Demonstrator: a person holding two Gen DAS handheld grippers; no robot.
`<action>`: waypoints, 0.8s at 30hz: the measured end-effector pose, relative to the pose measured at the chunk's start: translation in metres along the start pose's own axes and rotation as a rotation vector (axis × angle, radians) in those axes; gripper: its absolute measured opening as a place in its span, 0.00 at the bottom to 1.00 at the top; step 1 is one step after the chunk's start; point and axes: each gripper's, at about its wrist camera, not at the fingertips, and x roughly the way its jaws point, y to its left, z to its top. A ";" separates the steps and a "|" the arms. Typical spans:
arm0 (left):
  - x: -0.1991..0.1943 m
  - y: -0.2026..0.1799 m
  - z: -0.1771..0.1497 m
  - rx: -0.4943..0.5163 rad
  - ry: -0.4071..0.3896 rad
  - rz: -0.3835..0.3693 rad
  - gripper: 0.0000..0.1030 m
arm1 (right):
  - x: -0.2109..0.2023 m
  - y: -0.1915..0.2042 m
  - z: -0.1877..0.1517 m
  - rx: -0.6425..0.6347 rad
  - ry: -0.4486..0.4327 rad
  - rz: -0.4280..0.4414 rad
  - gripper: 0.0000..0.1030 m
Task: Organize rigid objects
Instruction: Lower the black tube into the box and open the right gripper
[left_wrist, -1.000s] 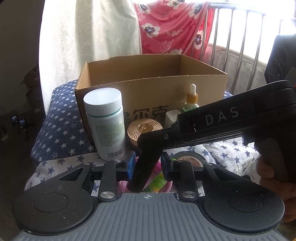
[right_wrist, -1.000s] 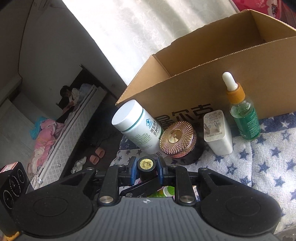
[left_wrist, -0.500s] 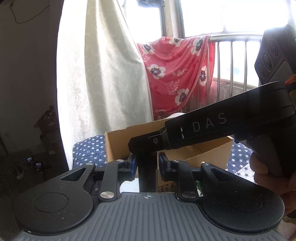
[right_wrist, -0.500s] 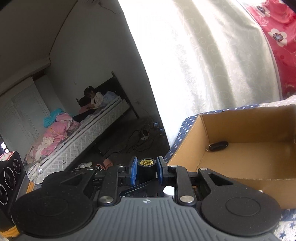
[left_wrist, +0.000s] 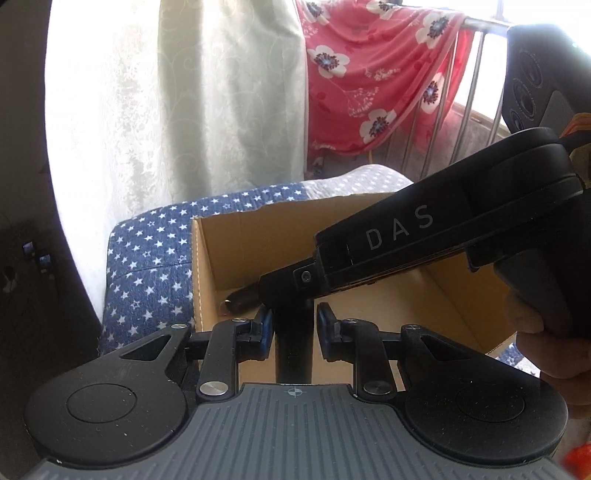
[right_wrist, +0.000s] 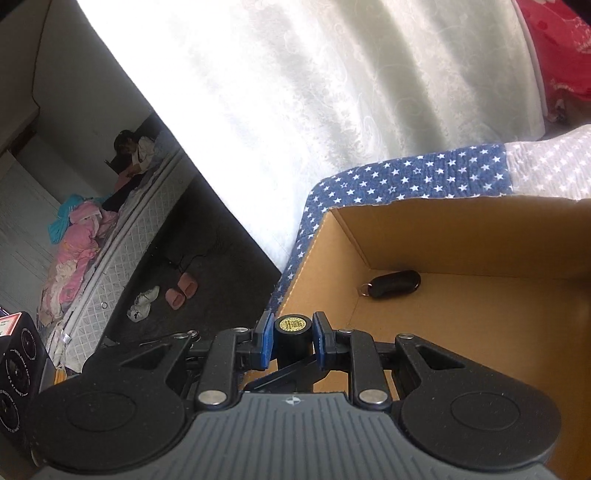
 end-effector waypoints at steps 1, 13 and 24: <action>0.006 0.001 -0.001 0.001 0.018 0.000 0.24 | 0.007 -0.005 0.001 0.013 0.025 -0.009 0.23; -0.015 0.016 -0.013 0.009 -0.019 0.028 0.39 | 0.068 -0.025 0.017 0.047 0.217 -0.077 0.23; -0.048 0.015 -0.021 -0.017 -0.081 0.023 0.43 | 0.097 -0.034 0.048 0.117 0.217 -0.179 0.27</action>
